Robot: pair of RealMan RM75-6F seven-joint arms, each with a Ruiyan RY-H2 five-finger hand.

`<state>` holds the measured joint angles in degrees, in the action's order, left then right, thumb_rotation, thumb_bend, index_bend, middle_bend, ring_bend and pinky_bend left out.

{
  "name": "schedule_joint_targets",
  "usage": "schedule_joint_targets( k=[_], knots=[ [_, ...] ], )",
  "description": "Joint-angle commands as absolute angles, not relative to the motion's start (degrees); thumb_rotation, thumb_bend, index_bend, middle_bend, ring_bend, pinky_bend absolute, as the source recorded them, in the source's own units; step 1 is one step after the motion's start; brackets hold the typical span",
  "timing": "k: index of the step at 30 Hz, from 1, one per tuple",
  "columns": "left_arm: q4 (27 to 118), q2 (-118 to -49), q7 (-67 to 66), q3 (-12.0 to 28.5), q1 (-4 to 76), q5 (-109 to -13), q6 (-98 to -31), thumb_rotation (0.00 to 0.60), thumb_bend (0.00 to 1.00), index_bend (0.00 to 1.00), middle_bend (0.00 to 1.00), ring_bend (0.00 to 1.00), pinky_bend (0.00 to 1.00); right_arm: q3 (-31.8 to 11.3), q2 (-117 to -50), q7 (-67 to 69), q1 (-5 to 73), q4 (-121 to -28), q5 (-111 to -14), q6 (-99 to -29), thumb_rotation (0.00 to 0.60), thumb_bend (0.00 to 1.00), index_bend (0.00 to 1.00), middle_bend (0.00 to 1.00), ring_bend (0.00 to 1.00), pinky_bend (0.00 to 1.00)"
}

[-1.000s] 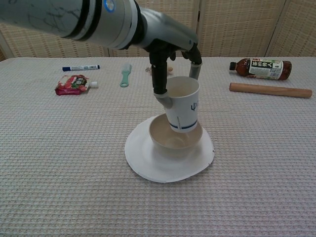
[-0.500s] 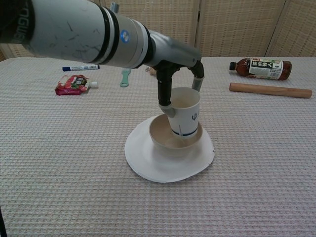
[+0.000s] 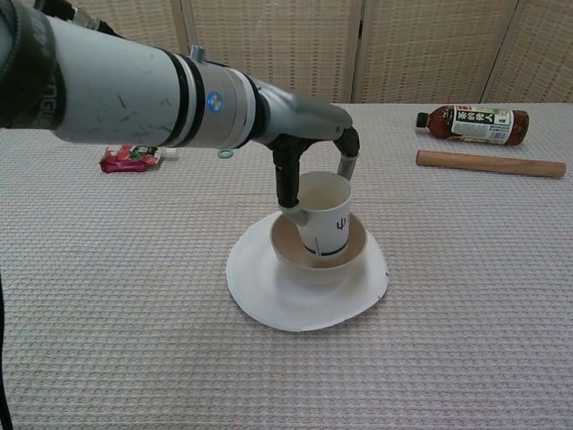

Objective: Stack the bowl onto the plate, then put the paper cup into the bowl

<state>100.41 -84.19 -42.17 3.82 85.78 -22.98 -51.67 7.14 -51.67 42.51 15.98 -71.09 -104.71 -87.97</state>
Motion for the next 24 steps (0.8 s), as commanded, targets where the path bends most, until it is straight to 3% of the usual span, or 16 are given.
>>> schedule_joint_targets(
  k=[1,12,24],
  knots=[
    [99.83,-84.56,-42.05,3.56,85.41,-23.7,-51.56,0.6,0.26,0.43,0.1,0.0,0.15,7.24,-51.56,42.11,16.12,-71.46,-104.72,-87.48,0.6,0.0,0.0,0.0,0.0,0.0],
    [96.93,-86.24,-41.19,3.12,84.39,-24.6,-49.13,0.6,0.26,0.42,0.1,0.0,0.15,7.06,-51.71,42.58,16.34,-71.3,-103.92,-86.45,0.6,0.01,0.0,0.0,0.0,0.0],
    [95.74,-87.57,-42.52,3.24,84.54,-24.5,-50.14,0.6,0.26,0.25,0.1,0.0,0.15,6.99,-52.27,43.93,15.8,-69.72,-103.42,-87.05,0.6,0.0,0.0,0.0,0.0,0.0]
  ],
)
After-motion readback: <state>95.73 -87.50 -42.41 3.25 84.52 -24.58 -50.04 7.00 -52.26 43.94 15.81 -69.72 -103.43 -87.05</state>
